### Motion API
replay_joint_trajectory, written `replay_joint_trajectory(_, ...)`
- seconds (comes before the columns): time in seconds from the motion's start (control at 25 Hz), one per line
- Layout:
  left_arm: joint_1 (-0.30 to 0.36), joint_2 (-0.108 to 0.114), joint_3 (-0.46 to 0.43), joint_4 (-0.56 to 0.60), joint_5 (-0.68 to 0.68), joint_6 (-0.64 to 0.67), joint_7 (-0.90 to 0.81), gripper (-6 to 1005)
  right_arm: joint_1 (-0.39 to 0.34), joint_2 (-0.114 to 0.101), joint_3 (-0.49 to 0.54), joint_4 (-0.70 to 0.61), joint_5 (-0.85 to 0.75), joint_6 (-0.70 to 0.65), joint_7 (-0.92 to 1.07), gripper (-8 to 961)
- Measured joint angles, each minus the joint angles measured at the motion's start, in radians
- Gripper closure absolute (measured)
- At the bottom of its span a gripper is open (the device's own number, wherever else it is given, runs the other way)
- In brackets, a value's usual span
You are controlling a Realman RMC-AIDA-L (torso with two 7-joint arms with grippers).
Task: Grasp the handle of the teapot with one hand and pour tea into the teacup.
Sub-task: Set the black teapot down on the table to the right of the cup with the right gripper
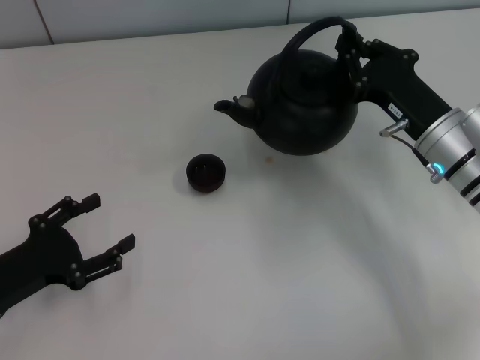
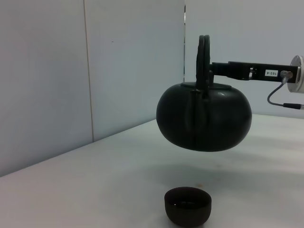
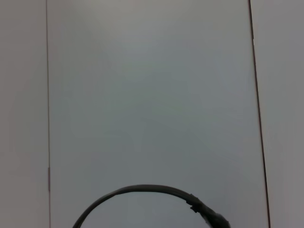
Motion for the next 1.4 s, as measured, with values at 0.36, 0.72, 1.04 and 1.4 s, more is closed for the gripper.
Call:
replay_joint_trajectory(0.36, 0.000, 0.000, 0.000, 0.000, -0.004, 0.003, 0.000, 140, -0.028, -0.001, 0.044, -0.017, 0.000, 0.004, -0.029, 876)
replay_joint_trajectory(0.72, 0.000, 0.000, 0.000, 0.000, -0.005, 0.007, -0.001, 140, -0.049, 0.001, 0.048, -0.034, 0.000, 0.009, -0.030, 877)
replay_joint_trajectory(1.04, 0.001, -0.003, 0.003, 0.000, -0.003, 0.007, -0.001, 140, -0.051, 0.001, 0.044, -0.032, -0.006, 0.050, -0.056, 876)
replay_joint_trajectory(1.4, 0.003, -0.005, 0.005, 0.000, -0.003, 0.008, -0.001, 140, -0.053, 0.001, 0.043, -0.035, -0.007, 0.074, -0.057, 829)
